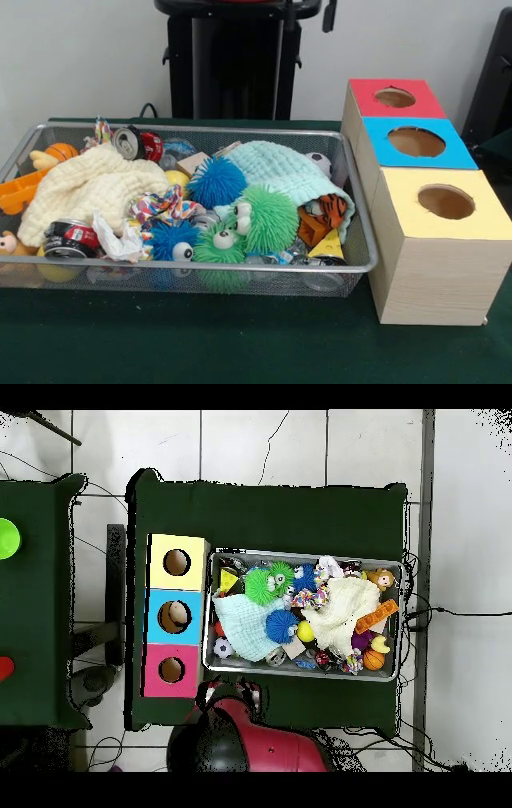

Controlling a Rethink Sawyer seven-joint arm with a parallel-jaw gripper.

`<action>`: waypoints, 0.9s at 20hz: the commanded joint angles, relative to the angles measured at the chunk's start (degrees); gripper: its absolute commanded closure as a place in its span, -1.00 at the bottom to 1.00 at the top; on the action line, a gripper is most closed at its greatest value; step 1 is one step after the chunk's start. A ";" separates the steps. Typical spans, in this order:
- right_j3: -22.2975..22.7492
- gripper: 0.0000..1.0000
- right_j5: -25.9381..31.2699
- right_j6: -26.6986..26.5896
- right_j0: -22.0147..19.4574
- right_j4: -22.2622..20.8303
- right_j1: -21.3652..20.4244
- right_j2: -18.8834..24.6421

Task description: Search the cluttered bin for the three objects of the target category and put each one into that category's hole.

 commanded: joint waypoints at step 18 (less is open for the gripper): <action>4.47 -1.00 -14.30 5.25 -7.48 -11.45 10.41 7.03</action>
